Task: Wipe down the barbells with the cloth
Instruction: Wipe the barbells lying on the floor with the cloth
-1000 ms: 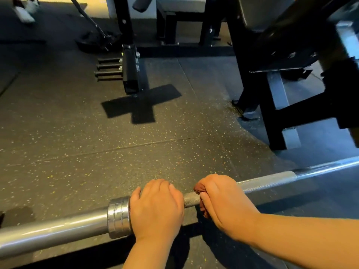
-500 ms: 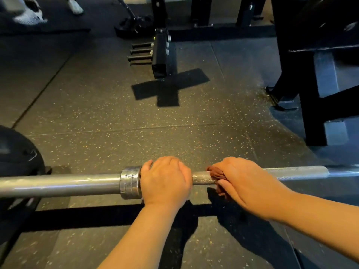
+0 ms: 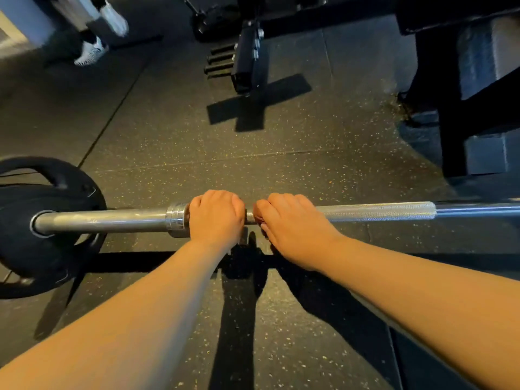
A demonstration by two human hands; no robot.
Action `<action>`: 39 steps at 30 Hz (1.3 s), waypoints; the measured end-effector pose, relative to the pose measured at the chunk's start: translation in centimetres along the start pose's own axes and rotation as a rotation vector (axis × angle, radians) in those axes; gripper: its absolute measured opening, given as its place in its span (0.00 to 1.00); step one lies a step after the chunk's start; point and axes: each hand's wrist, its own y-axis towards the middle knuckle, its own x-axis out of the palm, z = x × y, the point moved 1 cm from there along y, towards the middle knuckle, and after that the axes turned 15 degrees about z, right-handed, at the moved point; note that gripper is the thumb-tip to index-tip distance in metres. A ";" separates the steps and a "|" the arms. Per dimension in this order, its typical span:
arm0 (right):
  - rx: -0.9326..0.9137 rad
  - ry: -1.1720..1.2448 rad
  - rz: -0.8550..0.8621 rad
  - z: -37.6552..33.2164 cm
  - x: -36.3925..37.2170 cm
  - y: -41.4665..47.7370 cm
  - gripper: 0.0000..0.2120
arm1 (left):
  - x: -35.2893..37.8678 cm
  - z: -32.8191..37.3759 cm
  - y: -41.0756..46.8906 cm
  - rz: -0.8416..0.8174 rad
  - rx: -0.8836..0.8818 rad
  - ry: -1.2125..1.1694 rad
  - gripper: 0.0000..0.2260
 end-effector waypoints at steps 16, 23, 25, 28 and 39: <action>0.016 -0.052 -0.051 -4.2 0.7 1.5 0.19 | -2.4 -3.5 -5.5 -0.093 0.090 -0.462 0.24; 0.474 -0.048 -0.169 1.5 -3.1 1.4 0.12 | -1.1 -3.6 -5.6 -0.025 0.149 -0.444 0.31; 0.491 -0.173 -0.088 -1.0 -2.0 2.3 0.09 | -1.0 -3.5 -6.1 -0.031 0.140 -0.440 0.35; 0.264 -0.087 -0.047 -6.4 0.5 4.1 0.08 | -0.7 -3.4 -7.2 -0.013 0.131 -0.432 0.36; 0.335 0.009 0.051 -4.0 -0.3 2.8 0.13 | -1.6 -6.0 -8.7 -0.155 0.113 -0.538 0.36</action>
